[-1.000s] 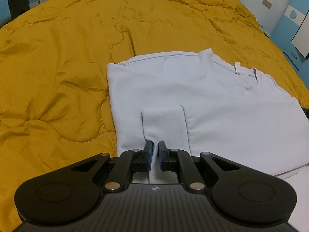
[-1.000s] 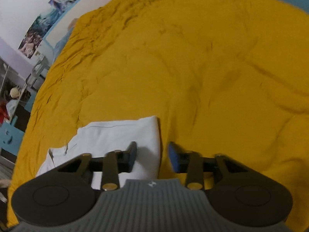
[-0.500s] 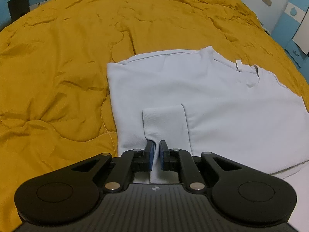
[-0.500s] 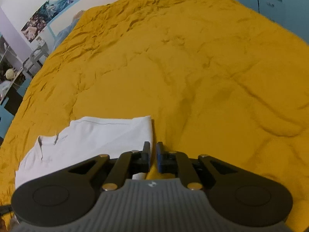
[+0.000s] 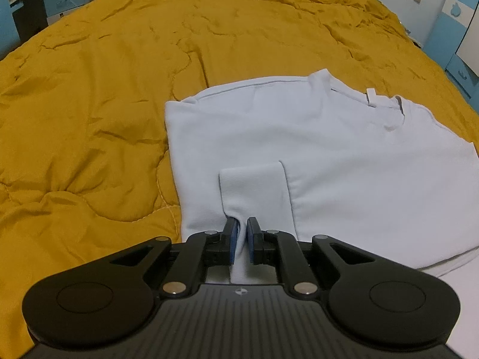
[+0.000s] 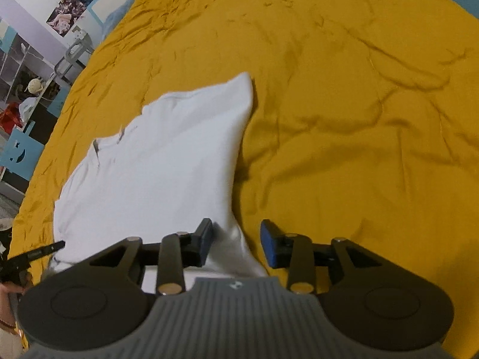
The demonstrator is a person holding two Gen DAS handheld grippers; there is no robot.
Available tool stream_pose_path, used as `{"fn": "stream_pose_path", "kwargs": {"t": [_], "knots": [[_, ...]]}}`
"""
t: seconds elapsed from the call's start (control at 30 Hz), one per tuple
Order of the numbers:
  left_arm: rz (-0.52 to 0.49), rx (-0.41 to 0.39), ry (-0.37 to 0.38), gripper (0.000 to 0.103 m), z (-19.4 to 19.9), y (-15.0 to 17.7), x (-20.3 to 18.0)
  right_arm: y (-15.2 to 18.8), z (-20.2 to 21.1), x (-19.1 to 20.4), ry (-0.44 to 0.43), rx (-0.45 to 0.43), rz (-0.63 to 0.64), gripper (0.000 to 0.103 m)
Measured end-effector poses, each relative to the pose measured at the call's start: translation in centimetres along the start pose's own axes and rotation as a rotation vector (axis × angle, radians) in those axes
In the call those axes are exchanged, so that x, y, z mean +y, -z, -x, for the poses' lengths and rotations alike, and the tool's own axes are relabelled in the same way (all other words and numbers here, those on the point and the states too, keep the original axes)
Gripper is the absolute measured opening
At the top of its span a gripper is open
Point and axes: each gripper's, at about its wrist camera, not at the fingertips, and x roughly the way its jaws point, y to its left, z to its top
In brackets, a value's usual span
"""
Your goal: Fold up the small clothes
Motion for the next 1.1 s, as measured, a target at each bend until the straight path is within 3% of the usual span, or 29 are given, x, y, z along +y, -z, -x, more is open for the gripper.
{"fn": "stream_pose_path", "kwargs": {"t": [0.07,0.13,0.3,0.4,0.53,0.83,0.93,1.1], "knots": [[-0.005,0.001,-0.011,0.014,-0.1,0.0,-0.2,0.4,-0.8,0.3,0.056,0.025,0.065,0.006],[-0.016,0.002,-0.020,0.014,-0.2,0.0,-0.3,0.9,-1.2,0.8,0.099,0.021,0.120,0.000],[-0.072,0.016,-0.063,0.018,0.5,0.0,-0.7,1.2,-0.2,0.2,0.125,0.016,0.079,0.000],[-0.115,0.014,-0.099,0.027,1.7,0.3,-0.8,1.5,1.1,1.1,0.179,0.000,0.115,0.000],[-0.125,0.000,-0.094,0.027,4.2,1.1,-0.5,1.9,3.7,2.1,0.196,-0.032,0.168,0.002],[-0.261,-0.065,-0.010,0.031,11.8,4.4,-2.4,5.2,11.0,7.1,0.171,-0.095,0.365,0.004],[-0.318,-0.095,0.044,0.034,14.4,5.9,-3.1,7.3,13.5,8.9,0.166,-0.096,0.461,0.014],[-0.423,-0.122,0.125,0.040,17.4,9.2,-4.0,11.5,16.3,10.9,0.166,-0.072,0.590,0.018]]}}
